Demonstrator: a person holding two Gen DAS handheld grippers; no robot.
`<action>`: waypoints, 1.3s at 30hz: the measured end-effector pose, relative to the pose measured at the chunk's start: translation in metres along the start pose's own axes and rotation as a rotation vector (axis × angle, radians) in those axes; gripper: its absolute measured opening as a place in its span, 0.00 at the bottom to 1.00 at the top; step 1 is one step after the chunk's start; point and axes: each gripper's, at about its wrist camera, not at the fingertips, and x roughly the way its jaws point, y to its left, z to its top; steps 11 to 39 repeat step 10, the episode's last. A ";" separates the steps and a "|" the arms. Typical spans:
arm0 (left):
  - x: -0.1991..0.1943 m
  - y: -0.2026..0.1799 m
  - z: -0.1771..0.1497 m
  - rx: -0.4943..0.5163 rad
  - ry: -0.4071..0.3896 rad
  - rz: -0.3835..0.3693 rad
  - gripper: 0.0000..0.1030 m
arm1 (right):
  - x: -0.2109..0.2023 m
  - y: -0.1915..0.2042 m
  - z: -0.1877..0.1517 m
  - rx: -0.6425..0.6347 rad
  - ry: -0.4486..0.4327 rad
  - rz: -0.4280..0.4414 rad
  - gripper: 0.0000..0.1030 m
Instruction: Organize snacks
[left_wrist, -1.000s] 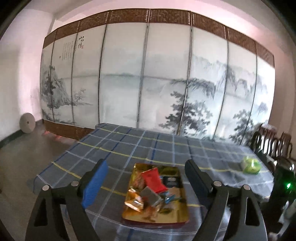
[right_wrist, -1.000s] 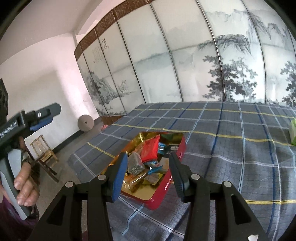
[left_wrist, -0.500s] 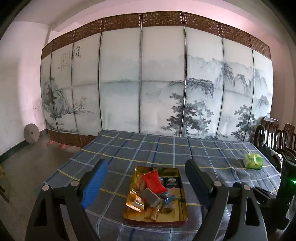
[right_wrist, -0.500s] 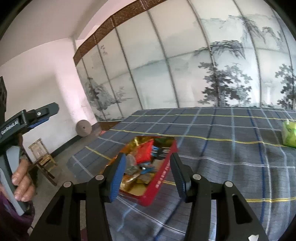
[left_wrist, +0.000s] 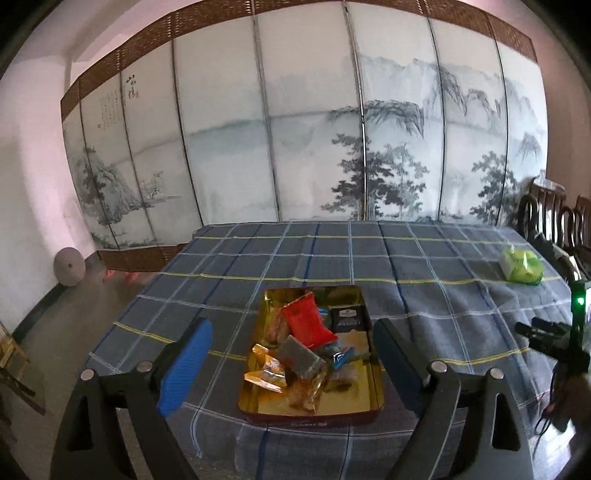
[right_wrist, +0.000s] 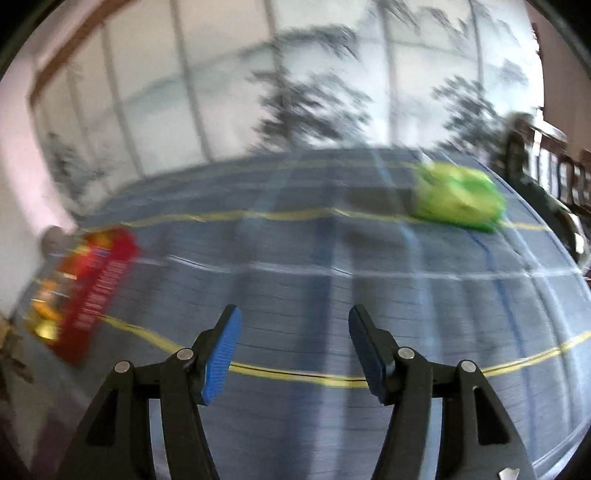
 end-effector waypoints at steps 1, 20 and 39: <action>0.004 -0.003 0.000 0.007 0.010 0.000 0.88 | 0.008 -0.014 0.000 0.009 0.023 -0.036 0.56; 0.030 -0.010 -0.003 -0.011 0.080 0.030 0.88 | 0.057 -0.092 0.019 0.106 0.106 -0.168 0.71; 0.030 -0.010 -0.003 -0.011 0.080 0.030 0.88 | 0.057 -0.092 0.019 0.106 0.106 -0.168 0.71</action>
